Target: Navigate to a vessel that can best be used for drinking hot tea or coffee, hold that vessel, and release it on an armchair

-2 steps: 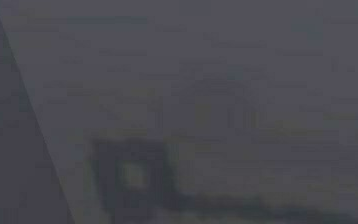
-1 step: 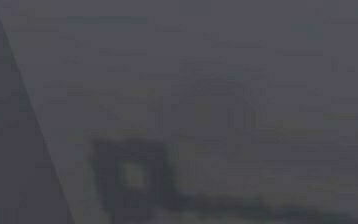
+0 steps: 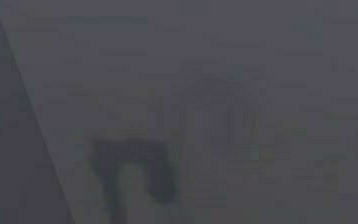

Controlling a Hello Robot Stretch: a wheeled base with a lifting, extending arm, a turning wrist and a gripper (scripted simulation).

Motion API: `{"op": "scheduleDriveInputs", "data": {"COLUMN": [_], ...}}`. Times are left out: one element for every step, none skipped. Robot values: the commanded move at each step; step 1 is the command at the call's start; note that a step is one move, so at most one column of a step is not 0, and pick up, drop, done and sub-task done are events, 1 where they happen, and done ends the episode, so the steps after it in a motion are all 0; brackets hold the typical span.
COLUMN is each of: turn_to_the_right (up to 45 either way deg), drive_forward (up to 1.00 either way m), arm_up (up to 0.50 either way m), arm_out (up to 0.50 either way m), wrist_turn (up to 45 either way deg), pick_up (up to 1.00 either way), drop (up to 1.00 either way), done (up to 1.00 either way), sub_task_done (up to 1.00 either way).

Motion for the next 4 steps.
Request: {"op": "scheduleDriveInputs", "data": {"turn_to_the_right": [0.0, 0.0, 0.0, 0.0], "drive_forward": [0.00, 0.00, 0.00, 0.00], "arm_up": [-0.32, 0.00, 0.10, 0.00], "arm_out": [0.00, 0.00, 0.00, -0.08], "wrist_turn": [0.0, 0.0, 0.0, 0.0], "pick_up": [0.00, 0.00, 0.00, 0.00], "drop": [0.00, 1.00, 0.00, 0.00], "done": [0.00, 0.00, 0.00, 0.00], "sub_task_done": [0.00, 0.00, 0.00, 0.00]}}
